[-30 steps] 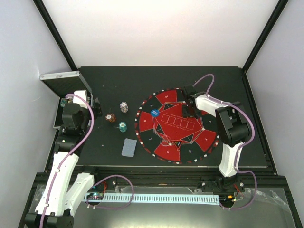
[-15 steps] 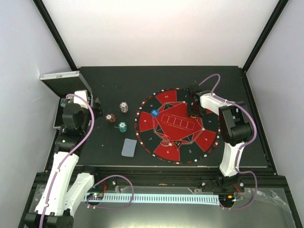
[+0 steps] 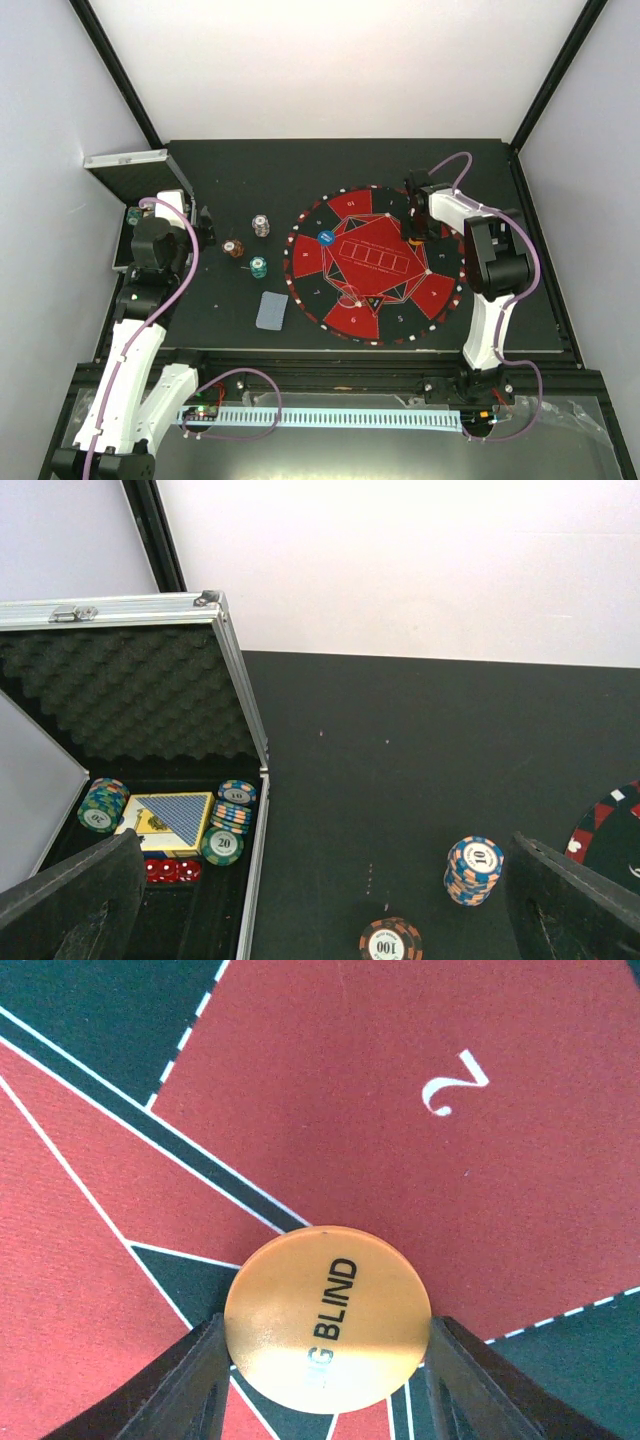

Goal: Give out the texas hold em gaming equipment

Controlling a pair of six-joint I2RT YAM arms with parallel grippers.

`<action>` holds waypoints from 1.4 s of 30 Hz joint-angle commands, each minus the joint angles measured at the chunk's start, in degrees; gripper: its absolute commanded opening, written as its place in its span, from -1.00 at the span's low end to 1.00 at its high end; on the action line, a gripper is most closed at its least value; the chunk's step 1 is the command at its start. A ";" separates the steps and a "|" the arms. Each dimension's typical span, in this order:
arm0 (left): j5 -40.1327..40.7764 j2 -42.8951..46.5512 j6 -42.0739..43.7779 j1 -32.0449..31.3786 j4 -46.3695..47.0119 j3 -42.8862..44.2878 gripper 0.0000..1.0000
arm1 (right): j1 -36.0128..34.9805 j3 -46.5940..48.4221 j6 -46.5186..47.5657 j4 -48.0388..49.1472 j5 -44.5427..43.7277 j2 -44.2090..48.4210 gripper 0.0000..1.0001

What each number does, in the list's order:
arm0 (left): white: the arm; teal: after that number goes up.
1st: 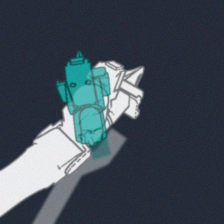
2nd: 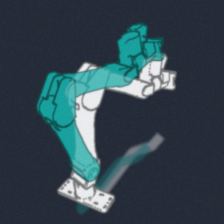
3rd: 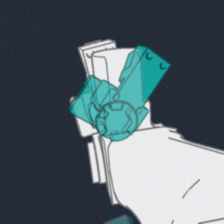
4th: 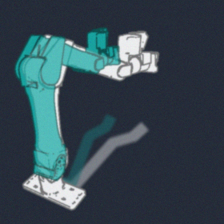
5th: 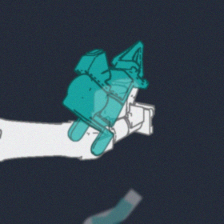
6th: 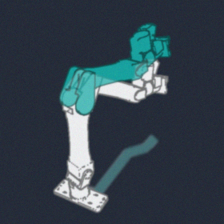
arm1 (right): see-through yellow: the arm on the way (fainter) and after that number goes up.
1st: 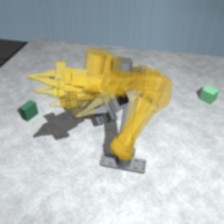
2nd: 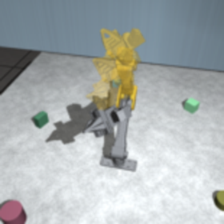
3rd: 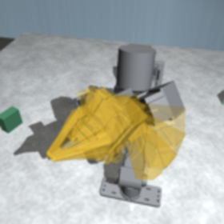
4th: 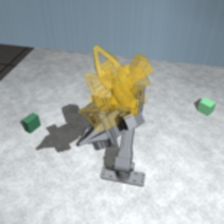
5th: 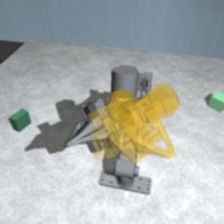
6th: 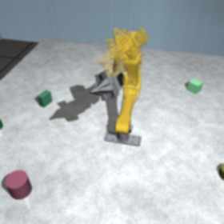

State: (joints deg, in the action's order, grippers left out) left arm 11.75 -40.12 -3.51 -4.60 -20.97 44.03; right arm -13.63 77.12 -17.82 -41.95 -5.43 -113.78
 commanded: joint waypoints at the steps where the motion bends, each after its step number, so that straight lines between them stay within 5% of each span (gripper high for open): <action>1: -0.06 0.21 -0.09 -0.40 0.83 0.08 0.98 | 0.66 1.23 0.53 0.45 -1.15 -2.28 0.08; 9: -0.15 0.12 -0.18 -0.43 0.82 0.07 0.98 | 0.63 0.68 0.47 0.69 -1.23 -1.79 0.18; 19: 0.14 0.16 -0.18 -0.49 0.68 0.22 0.98 | 0.59 -2.49 2.16 3.64 3.22 4.37 0.74; 29: -1.82 -1.93 -0.55 -1.36 0.24 0.48 0.98 | 0.63 -7.19 4.47 4.07 11.51 20.06 0.90; 35: -1.32 -8.84 -3.53 -1.64 -2.91 2.50 0.98 | 0.57 -11.24 3.04 4.70 14.23 31.14 0.89; 42: -4.85 -26.67 -10.43 -1.43 -12.32 9.82 0.96 | -0.05 -15.56 0.22 8.42 19.82 35.45 0.89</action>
State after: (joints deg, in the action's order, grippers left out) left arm 9.74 -58.74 -8.60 -5.87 -25.93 48.03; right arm -13.17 64.03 -15.55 -36.49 10.13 -79.18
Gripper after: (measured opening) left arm 0.989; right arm 0.948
